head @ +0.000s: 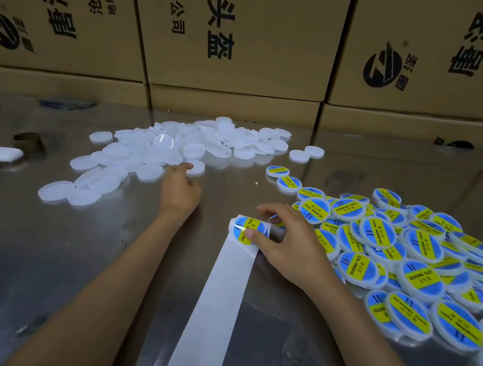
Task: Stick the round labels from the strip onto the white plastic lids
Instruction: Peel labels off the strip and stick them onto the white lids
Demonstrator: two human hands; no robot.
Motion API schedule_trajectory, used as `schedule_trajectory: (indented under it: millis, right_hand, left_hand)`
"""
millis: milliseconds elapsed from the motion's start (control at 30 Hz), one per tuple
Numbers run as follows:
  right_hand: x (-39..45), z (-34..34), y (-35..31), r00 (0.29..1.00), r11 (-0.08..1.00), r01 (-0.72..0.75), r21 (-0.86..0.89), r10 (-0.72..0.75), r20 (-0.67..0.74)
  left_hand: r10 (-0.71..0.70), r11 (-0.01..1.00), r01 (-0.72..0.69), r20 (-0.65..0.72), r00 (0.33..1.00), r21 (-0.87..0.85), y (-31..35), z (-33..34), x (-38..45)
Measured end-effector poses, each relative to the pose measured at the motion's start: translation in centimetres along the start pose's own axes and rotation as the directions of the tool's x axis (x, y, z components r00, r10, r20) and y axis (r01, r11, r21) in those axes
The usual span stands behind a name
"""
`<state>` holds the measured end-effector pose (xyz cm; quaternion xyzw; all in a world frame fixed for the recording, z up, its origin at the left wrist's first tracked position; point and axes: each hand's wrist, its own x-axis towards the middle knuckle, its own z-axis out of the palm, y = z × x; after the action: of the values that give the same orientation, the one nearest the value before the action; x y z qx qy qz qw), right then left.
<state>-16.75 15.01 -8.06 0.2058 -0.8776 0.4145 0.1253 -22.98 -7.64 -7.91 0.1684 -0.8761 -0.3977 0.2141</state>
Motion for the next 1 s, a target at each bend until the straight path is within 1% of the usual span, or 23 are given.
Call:
schedule_trajectory:
  millis: [67,133,233,333,467,533,600,633,700,733,767,833,900,933,967,1000]
  right_hand:
    - [0.1,0.2,0.1,1.0,0.999,-0.003,0.039,0.004,-0.018]
    - [0.2,0.3,0.1,0.999,0.999,0.005,0.042,-0.004,-0.036]
    - [0.1,0.4,0.1,0.998,0.999,0.009,0.041,-0.006,-0.067]
    - [0.3,0.3,0.1,0.996,0.998,-0.007,0.056,0.011,-0.085]
    - [0.5,-0.2,0.0,0.993,0.993,-0.04,0.107,0.051,-0.103]
    - [0.4,-0.4,-0.2,0.996,0.991,-0.047,0.122,0.057,-0.076]
    - [0.2,-0.9,-0.3,0.998,0.99,-0.052,0.131,0.054,-0.01]
    - [0.0,-1.1,-0.4,0.999,0.991,-0.045,0.129,0.042,0.027]
    - [-0.3,-1.6,-0.8,0.996,0.994,-0.003,0.112,-0.007,0.084]
    - [-0.4,-1.7,-1.0,0.994,0.995,0.029,0.093,-0.039,0.103]
    - [-0.6,-1.9,-1.2,0.99,0.995,0.065,0.069,-0.073,0.121]
    - [-1.0,-1.9,-1.5,0.979,0.991,0.129,0.02,-0.131,0.155]
    - [-1.3,-1.7,-1.6,0.973,0.988,0.152,-0.022,-0.145,0.181]
    - [-1.3,-1.6,-1.6,0.974,0.989,0.146,-0.031,-0.138,0.181]
    - [-1.3,-1.6,-1.6,0.977,0.991,0.133,-0.033,-0.126,0.171]
    - [-1.2,-1.5,-1.5,0.982,0.992,0.119,-0.034,-0.112,0.152]
  left_hand:
    - [0.034,0.997,-0.034,0.005,0.999,0.076,-0.2,0.6,1.8]
    - [0.051,0.988,-0.051,0.005,0.999,0.144,-0.5,1.2,3.3]
    - [0.006,0.973,0.0,-0.025,1.0,0.23,-0.8,1.8,4.9]
    - [0.012,0.938,-0.004,-0.021,1.0,0.346,-0.9,2.3,5.4]
    - [0.048,0.939,-0.043,-0.007,0.999,0.34,-1.0,2.3,5.3]
    - [0.051,0.949,-0.05,0.008,0.999,0.312,-1.1,2.1,4.8]
    - [0.031,0.963,-0.033,0.011,0.999,0.266,-1.1,1.9,4.2]
    - [0.044,0.959,-0.047,0.016,0.999,0.28,-1.0,1.8,3.8]
    - [0.144,0.932,-0.14,0.014,0.99,0.335,-0.8,1.6,3.0]
    - [0.2,0.93,-0.186,-0.012,0.98,0.318,-0.7,1.5,2.6]
    - [0.231,0.943,-0.21,-0.052,0.972,0.259,-0.6,1.3,2.2]
    - [0.227,0.97,-0.212,-0.13,0.965,0.121,-0.4,0.8,1.2]
    - [0.193,0.981,-0.196,-0.177,0.965,0.002,-0.4,0.3,0.2]
    - [0.159,0.98,-0.177,-0.18,0.971,-0.087,-0.3,0.0,-0.4]
    - [0.094,0.968,-0.129,-0.165,0.982,-0.217,-0.2,-0.2,-0.9]
    - [0.012,0.931,-0.057,-0.128,0.992,-0.36,0.1,-0.5,-1.6]
